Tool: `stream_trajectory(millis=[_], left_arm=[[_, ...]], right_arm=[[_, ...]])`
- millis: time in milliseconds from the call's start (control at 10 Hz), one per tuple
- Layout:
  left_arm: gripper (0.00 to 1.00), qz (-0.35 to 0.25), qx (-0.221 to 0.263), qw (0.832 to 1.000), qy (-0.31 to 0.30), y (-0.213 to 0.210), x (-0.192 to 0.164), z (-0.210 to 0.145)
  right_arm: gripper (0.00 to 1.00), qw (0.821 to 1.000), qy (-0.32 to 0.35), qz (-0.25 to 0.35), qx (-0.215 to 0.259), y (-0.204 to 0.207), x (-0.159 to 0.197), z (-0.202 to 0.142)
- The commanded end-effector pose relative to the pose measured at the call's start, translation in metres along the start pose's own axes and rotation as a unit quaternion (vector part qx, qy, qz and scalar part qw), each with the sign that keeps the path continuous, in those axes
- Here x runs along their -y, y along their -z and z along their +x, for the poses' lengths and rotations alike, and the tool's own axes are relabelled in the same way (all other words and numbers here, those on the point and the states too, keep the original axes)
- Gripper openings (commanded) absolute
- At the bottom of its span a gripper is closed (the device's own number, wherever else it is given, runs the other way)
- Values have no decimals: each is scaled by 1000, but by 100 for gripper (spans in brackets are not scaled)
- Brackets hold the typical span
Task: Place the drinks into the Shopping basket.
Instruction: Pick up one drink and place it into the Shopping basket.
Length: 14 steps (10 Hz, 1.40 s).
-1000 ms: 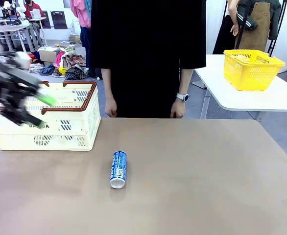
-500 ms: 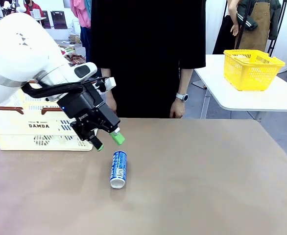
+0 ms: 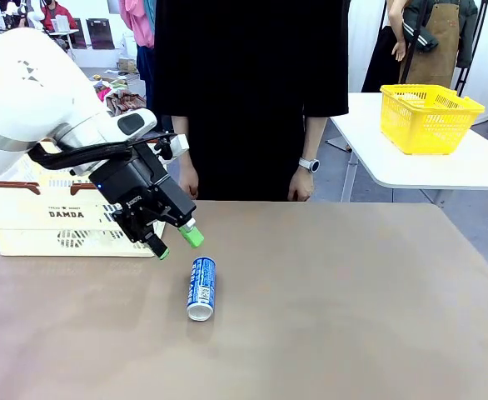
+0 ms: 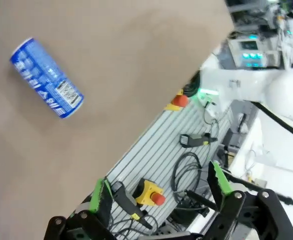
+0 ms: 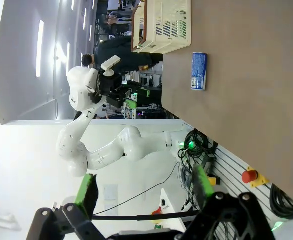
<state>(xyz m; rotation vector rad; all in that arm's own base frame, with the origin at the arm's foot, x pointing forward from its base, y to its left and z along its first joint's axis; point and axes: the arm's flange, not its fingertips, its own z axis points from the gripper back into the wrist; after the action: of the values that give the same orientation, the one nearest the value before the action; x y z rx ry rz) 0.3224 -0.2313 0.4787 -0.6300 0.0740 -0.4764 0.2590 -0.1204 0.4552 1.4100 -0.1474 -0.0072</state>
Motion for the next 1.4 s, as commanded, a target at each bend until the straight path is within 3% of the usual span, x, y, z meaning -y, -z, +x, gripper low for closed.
stream_trajectory(millis=[0,200,400,600,700,800,1000,1100,1200,1300], left_arm=[[100,110,-42,985,-127,32,10,21],[100,169,-40,958,-227,47,9,17],[100,222,-5,926,-305,66,10,25],[100,272,41,905,-325,78,10,44],[100,255,39,927,-272,77,11,55],[100,239,21,919,-312,73,6,26],[100,246,31,921,-301,76,9,41],[100,276,63,920,-271,84,9,52],[100,286,85,930,-216,98,-2,62],[100,308,88,932,-168,112,-17,66]], right_arm=[[100,1000,10,9,5,1,-7,3],[100,1000,10,9,5,1,-7,3],[100,1000,10,9,5,1,-7,3],[100,1000,10,9,5,1,-7,3],[100,1000,10,9,5,1,-7,3],[100,1000,10,9,5,1,-7,3],[100,1000,10,9,5,1,-7,3],[100,1000,10,9,5,1,-7,3],[100,1000,10,9,5,1,-7,3],[100,1000,10,9,5,1,-7,3]])
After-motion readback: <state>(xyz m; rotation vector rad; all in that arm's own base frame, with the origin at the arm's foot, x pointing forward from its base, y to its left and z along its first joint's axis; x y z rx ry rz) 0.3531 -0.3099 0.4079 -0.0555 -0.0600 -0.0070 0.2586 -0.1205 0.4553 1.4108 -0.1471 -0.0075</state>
